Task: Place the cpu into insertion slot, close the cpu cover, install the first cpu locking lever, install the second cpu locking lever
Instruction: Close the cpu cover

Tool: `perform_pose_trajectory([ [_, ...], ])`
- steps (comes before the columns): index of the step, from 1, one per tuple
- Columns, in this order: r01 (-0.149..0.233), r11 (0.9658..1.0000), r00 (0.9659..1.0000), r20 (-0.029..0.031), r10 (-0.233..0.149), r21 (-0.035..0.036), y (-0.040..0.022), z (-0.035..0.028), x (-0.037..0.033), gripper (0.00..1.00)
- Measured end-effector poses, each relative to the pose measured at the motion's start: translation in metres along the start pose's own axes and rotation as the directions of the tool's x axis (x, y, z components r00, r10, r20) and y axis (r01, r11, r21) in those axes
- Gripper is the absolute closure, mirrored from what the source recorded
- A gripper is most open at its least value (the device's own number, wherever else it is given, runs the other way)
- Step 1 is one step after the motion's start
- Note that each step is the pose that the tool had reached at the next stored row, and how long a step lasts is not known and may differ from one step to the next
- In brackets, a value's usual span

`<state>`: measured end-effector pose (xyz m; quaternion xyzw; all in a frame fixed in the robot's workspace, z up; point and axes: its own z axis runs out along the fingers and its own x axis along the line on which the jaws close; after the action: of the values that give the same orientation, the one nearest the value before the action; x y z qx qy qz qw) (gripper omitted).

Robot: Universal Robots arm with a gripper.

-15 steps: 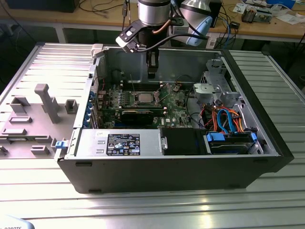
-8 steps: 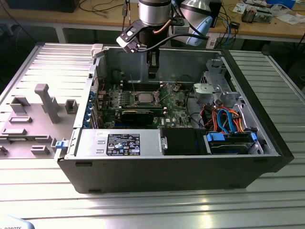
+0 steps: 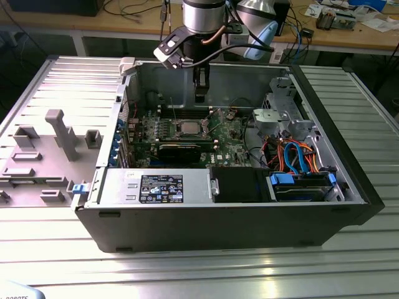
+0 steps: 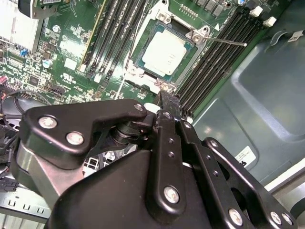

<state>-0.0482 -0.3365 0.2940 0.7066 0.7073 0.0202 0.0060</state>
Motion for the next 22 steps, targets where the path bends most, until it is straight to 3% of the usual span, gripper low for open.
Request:
perform_pose_trajectory([
  [3,0.000,1.0000,1.0000,0.0006,0.000,0.0000,0.0008,0.0001,0.0000,0.89],
  [7,0.000,1.0000,1.0000,0.0085,0.000,0.0020,0.0063,0.0007,0.0000,0.89],
  [17,0.000,1.0000,0.9999,0.0128,0.000,0.0052,0.0167,0.0018,0.0000,0.89],
  [19,0.000,1.0000,0.9999,0.0140,0.000,0.0052,0.0232,0.0080,-0.0002,0.89],
  [20,0.001,1.0000,0.9999,0.0169,-0.001,0.0053,0.0238,0.0181,-0.0004,0.89],
  [22,0.000,1.0000,0.9998,0.0195,-0.001,0.0056,0.0258,0.0225,-0.0004,0.89],
])
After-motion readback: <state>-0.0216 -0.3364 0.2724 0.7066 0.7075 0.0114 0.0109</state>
